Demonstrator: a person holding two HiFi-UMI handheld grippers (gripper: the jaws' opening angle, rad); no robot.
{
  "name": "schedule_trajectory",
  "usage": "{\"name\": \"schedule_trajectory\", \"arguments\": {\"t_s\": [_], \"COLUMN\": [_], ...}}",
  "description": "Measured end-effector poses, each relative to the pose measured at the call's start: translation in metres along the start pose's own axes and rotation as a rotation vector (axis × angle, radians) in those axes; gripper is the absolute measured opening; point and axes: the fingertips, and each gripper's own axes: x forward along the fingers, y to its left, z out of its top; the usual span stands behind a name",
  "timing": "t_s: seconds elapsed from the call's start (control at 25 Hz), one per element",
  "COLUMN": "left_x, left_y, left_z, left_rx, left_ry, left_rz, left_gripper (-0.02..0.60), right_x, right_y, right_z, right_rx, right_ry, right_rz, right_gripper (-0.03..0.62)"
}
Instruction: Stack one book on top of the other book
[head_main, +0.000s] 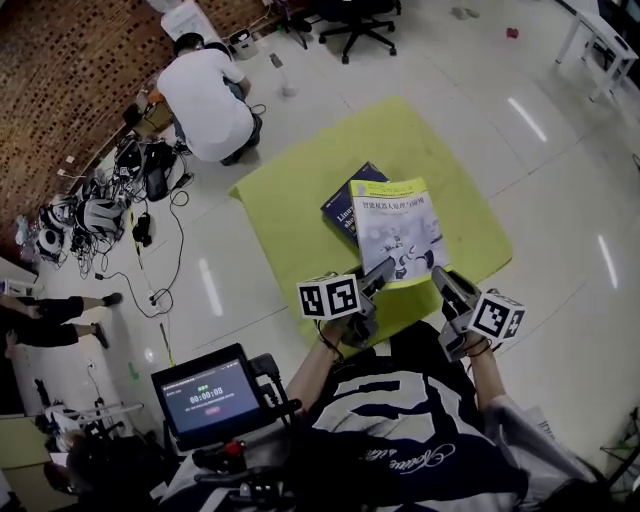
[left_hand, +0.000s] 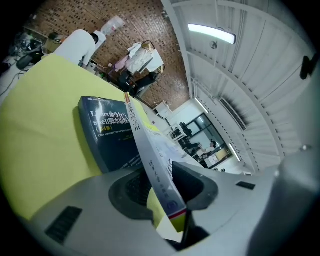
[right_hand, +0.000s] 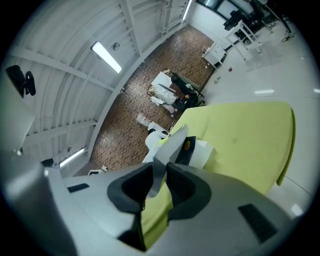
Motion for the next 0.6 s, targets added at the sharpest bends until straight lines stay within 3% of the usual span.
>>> {"name": "schedule_trajectory", "arguments": {"t_s": [0.24,0.52,0.6], "left_x": [0.033,0.042,0.040], "left_y": [0.033,0.055,0.059], "left_z": [-0.007,-0.025,-0.032], "left_rx": [0.028,-0.051,-0.028], "left_ry": [-0.006,0.067,0.109], "left_rz": [0.113,0.253,0.269], "left_gripper": [0.121,0.136,0.167], "right_x": [0.026,0.034,0.037], "right_y": [-0.038,-0.061,-0.066], "right_z": [-0.002,-0.015,-0.017], "right_rx": [0.035,0.089,0.106], "right_ry": [0.099,0.189,0.190], "right_rz": [0.019,-0.019,-0.026], "right_gripper": [0.080,0.074,0.072]}}
